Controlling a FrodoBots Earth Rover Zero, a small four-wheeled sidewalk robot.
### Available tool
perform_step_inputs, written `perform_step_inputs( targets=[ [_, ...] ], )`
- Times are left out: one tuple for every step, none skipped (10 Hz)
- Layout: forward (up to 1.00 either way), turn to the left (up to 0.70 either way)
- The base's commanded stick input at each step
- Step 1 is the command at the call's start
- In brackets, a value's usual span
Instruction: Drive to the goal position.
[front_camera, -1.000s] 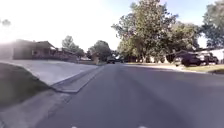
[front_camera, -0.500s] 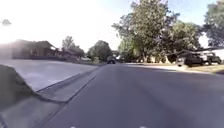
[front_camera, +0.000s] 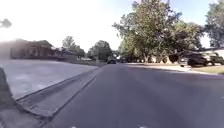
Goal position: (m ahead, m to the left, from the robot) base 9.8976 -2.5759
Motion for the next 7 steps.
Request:
perform_step_inputs(
  targets=[
    [1.00, 0.00],
    [1.00, 0.00],
    [1.00, 0.00],
    [1.00, 0.00],
    [1.00, 0.00],
    [1.00, 0.00],
    [1.00, 0.00]
  ],
)
